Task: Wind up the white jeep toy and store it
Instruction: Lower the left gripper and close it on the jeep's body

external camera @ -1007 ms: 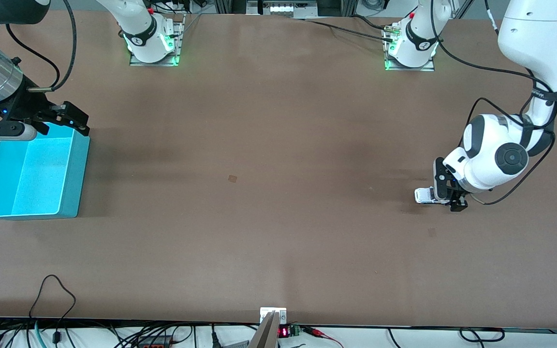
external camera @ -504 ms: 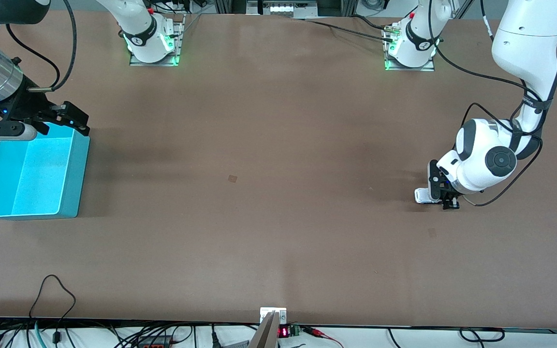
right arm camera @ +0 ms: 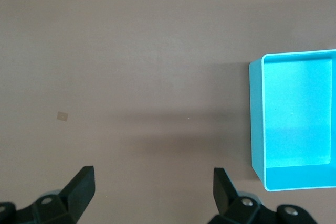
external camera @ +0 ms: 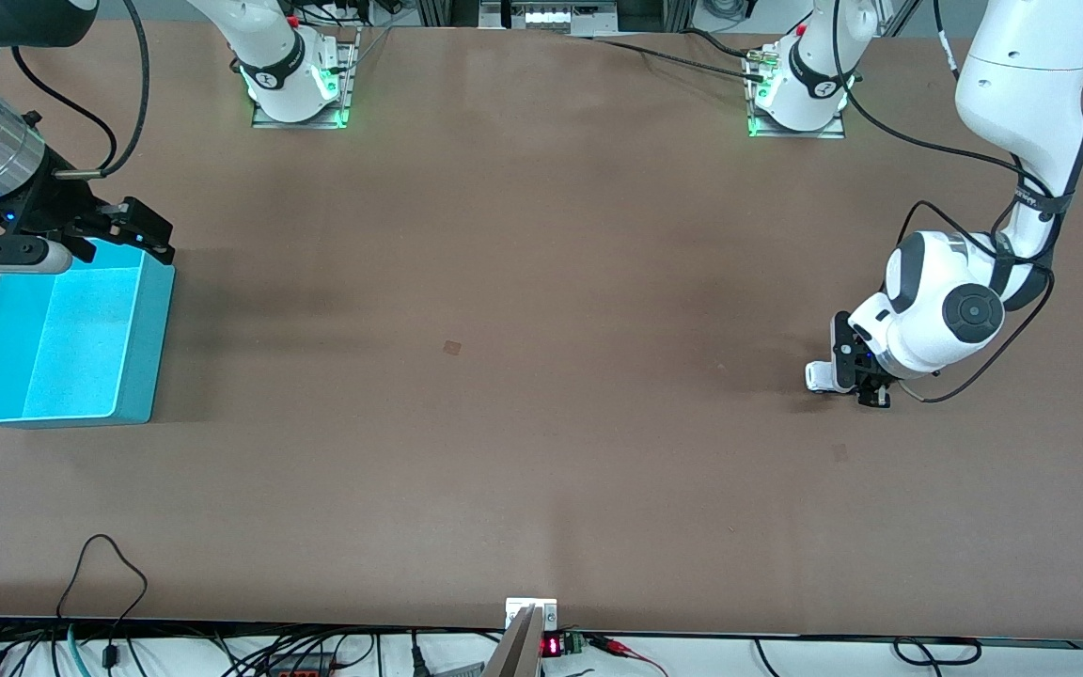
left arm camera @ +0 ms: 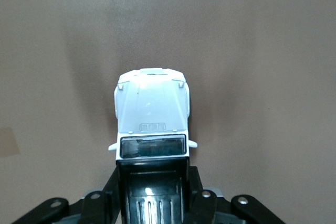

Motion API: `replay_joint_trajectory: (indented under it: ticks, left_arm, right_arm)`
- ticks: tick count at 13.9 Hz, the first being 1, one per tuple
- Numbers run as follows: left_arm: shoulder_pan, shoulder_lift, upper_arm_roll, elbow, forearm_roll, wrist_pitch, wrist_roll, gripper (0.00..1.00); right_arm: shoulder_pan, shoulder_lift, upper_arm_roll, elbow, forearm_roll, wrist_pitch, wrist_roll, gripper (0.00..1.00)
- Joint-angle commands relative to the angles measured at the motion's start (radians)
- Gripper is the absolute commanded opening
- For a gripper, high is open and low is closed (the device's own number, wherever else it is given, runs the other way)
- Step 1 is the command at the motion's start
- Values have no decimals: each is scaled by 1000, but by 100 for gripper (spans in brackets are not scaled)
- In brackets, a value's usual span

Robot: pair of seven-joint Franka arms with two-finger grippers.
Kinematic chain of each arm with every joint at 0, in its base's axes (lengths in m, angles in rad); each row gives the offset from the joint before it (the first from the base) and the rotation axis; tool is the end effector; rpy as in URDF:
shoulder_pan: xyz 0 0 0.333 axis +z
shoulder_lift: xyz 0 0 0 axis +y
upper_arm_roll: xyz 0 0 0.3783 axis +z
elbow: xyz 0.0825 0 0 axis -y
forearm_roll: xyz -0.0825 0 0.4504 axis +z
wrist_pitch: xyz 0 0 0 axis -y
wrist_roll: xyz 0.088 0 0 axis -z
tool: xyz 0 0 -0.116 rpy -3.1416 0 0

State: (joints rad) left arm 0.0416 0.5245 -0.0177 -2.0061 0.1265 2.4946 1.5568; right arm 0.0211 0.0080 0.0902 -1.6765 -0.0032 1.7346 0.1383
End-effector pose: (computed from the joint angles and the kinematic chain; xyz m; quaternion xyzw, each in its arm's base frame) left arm 0.6704 0.0162 0.1785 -0.6843 0.7283 0.0358 0.0104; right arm 0.6322 0.0701 0.6301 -0.9996 0.0133 -0.0250 0.0019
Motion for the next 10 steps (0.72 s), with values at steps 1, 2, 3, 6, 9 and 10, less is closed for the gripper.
replay_joint_trajectory:
  ticks: [1, 2, 3, 6, 9, 10]
  left_arm:
    - [6, 2, -4, 7, 22, -2, 17, 21]
    - [-3, 3, -2, 7, 21, -8, 19, 19]
    - [1, 9, -2, 7, 22, -8, 17, 19]
    - [10, 23, 5, 12, 22, -11, 17, 18]
    - [81, 60, 12, 35, 24, -10, 23, 18]
    - [104, 78, 12, 53, 24, -11, 49, 18]
  right_arm:
    - [3, -22, -1, -15, 14, -4, 7, 100]
    - [3, -22, -1, -15, 14, -4, 7, 100]
    - [3, -22, -1, -15, 14, -4, 7, 100]
    - [3, -22, -1, -15, 14, -4, 7, 100]
    - [3, -22, -1, -15, 14, -6, 7, 100]
    - [3, -22, -1, -15, 14, -6, 7, 100]
